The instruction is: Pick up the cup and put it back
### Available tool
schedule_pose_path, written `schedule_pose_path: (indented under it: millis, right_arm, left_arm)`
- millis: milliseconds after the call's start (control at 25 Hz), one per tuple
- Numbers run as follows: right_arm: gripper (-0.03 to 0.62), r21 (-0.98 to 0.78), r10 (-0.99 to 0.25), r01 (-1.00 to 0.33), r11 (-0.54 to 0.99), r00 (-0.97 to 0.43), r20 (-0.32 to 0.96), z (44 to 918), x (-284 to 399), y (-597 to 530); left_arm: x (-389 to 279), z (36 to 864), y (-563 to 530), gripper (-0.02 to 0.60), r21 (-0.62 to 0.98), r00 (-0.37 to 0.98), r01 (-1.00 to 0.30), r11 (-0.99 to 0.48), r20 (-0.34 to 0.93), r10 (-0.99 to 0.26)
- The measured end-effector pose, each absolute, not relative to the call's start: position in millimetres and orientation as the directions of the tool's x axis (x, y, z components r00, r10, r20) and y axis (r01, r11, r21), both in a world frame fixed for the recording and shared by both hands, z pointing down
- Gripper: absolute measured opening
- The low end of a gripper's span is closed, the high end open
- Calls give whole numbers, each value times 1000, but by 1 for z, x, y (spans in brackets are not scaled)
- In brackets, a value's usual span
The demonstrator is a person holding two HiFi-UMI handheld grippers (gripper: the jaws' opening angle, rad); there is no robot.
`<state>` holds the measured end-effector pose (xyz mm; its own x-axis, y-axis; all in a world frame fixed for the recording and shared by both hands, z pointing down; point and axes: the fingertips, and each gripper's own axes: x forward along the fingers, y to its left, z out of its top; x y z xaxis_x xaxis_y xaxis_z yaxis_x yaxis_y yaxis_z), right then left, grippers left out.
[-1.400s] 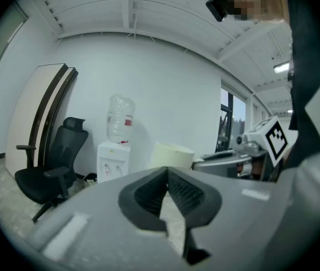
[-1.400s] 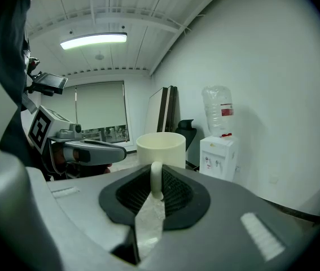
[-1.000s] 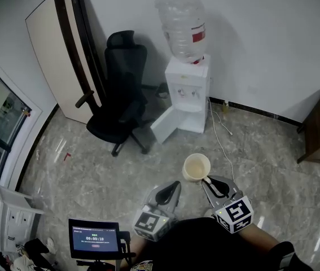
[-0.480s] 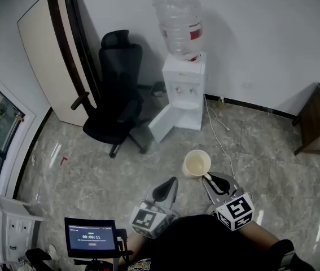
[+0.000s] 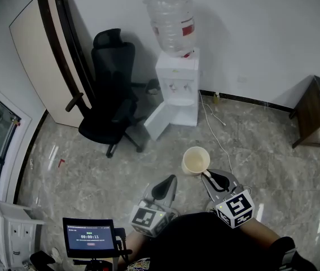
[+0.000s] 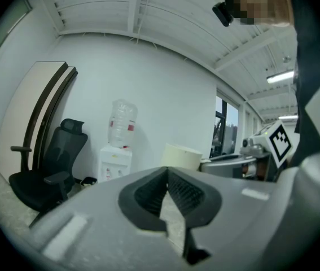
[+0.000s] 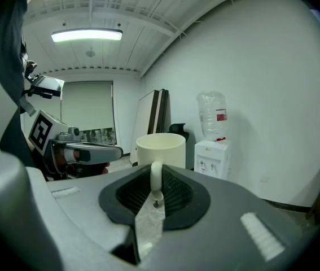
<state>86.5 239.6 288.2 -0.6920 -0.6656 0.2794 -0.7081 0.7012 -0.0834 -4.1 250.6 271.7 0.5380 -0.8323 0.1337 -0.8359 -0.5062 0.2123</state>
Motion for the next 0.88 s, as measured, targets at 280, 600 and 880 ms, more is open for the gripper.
schedule_pose_path:
  millis: [280, 600, 880]
  right_arm:
    - [51, -92, -695, -744, 662, -655, 297, 298, 137, 232]
    - [51, -98, -719, -767, 634, -631, 292, 300, 211, 214]
    - [51, -107, -732, -778, 619, -621, 280, 304, 263, 188]
  left_arm:
    - [37, 286, 238, 5, 247, 552, -825, -509, 158, -819]
    - [112, 288, 222, 5, 233, 571, -815, -530, 167, -804]
    - [164, 287, 202, 5, 207, 568, -820, -534, 181, -802]
